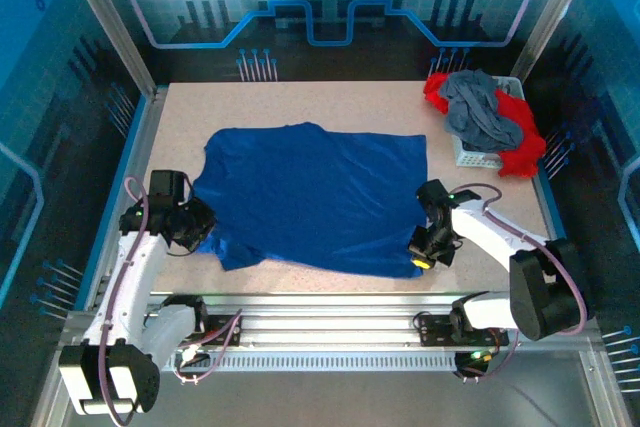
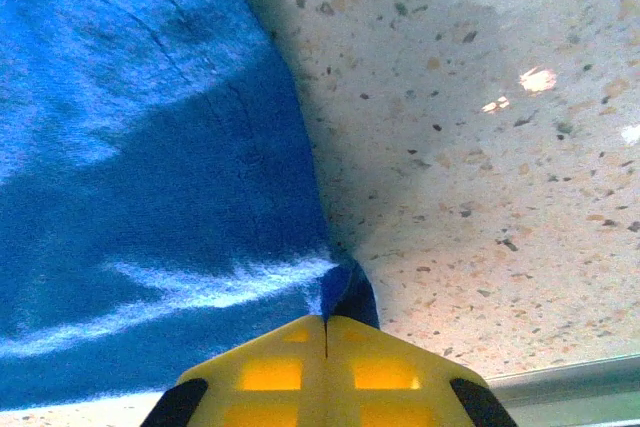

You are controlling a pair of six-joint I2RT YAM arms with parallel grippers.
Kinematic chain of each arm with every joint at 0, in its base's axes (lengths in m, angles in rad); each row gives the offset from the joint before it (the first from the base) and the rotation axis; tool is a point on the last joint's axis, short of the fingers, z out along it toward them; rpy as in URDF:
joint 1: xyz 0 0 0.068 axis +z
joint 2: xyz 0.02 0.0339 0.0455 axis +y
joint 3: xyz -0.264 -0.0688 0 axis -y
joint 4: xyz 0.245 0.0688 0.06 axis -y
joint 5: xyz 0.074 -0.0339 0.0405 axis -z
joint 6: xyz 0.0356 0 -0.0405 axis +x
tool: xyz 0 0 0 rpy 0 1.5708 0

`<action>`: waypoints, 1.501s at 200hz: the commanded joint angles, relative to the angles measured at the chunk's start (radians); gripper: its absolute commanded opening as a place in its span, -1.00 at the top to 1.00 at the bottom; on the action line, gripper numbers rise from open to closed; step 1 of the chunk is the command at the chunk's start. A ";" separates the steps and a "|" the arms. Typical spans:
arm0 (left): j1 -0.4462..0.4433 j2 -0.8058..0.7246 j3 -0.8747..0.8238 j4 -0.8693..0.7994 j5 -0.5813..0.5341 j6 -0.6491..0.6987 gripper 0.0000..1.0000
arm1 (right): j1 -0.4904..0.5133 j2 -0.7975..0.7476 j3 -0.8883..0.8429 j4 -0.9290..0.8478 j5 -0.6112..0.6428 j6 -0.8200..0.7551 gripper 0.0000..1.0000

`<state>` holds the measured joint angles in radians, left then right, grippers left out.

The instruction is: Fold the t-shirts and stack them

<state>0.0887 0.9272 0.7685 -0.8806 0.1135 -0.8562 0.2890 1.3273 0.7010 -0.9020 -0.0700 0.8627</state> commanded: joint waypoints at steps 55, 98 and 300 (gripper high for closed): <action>-0.006 0.005 0.055 0.008 -0.010 0.025 1.00 | 0.008 -0.067 0.086 -0.088 0.071 0.010 1.00; -0.005 0.009 0.065 0.008 -0.012 0.024 1.00 | 0.007 -0.101 0.124 -0.122 0.088 0.023 1.00; -0.006 0.039 0.095 0.018 -0.041 0.035 1.00 | 0.002 -0.160 0.185 -0.169 0.116 0.054 1.00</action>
<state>0.0887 0.9623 0.8429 -0.8726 0.0898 -0.8375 0.2974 1.1450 0.8940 -1.0512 0.0841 0.9115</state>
